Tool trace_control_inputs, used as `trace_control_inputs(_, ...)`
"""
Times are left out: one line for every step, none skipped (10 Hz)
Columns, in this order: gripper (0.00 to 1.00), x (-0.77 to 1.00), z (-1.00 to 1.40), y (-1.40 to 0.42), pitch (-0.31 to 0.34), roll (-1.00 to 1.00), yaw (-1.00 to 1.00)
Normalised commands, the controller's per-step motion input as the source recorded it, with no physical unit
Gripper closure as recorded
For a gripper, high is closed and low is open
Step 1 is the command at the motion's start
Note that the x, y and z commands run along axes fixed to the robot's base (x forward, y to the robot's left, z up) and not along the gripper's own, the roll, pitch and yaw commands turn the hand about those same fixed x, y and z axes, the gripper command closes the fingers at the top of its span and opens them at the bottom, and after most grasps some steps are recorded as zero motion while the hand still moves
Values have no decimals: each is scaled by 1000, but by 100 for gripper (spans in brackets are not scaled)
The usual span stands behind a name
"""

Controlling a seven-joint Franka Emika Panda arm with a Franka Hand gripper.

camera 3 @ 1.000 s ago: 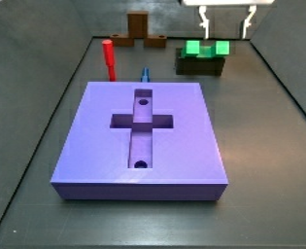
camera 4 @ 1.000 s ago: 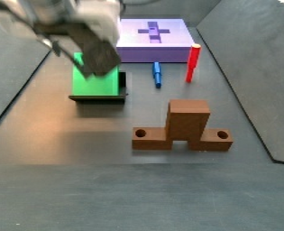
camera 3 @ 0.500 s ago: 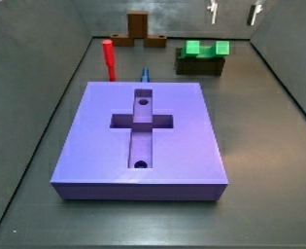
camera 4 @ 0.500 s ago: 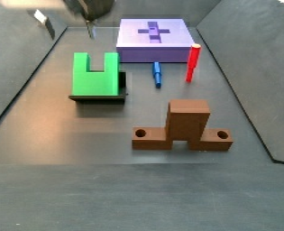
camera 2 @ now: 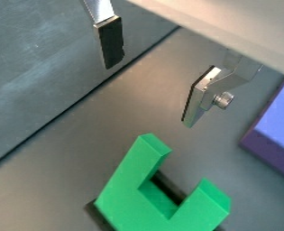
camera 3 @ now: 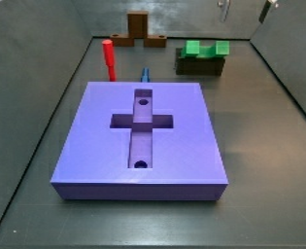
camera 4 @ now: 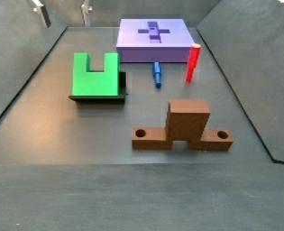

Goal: Pick up the green object. Move up. Place the green object on the fixture. Regrasp the green object. Move to above the board. Insert the green object.
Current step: Regrasp the green object.

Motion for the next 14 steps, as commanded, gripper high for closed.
trace_control_inputs(0, 94, 0, -83, 46, 1000, 37)
trace_control_inputs(0, 69, 0, 0, 74, 1000, 11)
trace_control_inputs(0, 49, 0, 0, 60, 1000, 0)
trace_control_inputs(0, 97, -17, 137, 40, 1000, 17)
trace_control_inputs(0, 66, -91, 160, 0, 980, 9)
trace_control_inputs(0, 63, -194, 200, 0, 809, 40)
trace_control_inputs(0, 140, -191, 209, 0, 686, 126)
trace_control_inputs(0, 157, -257, 54, 0, 657, 131)
trace_control_inputs(0, 183, -234, -34, 0, 711, 143)
trace_control_inputs(0, 220, -249, -114, 0, 686, 160)
trace_control_inputs(0, 149, -249, -151, 0, 786, 200)
trace_control_inputs(0, 57, -269, -106, 0, 826, 229)
trace_control_inputs(0, -117, -231, -54, 0, 603, 111)
trace_control_inputs(0, 0, -31, 0, 0, 117, 0)
